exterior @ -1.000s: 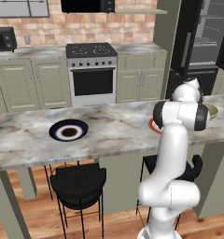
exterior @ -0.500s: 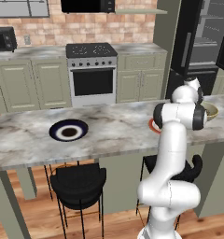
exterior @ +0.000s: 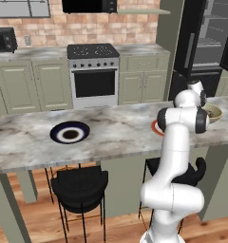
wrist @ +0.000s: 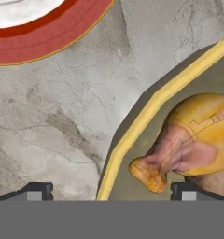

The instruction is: Pick the chicken drumstick and potato from their plates and place them in the bowl. Then put the bowl in the fridge.

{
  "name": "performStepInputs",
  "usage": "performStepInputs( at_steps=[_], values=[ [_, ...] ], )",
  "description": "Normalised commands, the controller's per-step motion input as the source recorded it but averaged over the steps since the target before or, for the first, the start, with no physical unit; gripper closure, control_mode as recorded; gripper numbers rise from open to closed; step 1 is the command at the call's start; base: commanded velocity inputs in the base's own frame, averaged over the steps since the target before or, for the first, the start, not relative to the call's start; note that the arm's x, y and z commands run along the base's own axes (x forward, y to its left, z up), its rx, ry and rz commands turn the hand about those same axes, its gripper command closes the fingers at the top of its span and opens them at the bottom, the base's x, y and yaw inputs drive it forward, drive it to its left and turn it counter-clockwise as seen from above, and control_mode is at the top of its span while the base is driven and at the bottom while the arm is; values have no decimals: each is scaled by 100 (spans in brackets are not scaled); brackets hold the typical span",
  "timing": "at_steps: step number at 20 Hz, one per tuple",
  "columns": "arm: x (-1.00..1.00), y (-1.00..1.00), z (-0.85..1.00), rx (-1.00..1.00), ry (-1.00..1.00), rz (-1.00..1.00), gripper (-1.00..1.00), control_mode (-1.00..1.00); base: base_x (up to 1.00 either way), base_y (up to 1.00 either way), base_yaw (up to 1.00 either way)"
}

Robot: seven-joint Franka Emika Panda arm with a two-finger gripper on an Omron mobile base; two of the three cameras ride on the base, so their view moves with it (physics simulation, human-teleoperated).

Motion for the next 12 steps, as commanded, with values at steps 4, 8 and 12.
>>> performStepInputs(
  at_steps=[4, 8, 12],
  values=[
    [20, -14, -12, 0, 0, 0, -100, -100, 0, 0, 0],
    [4, -10, -8, 0, 0, 0, -100, -100, 0, 0, 0],
    [-14, -1, -11, 0, 0, 0, -100, -100, 0, 0, 0]
  ],
)
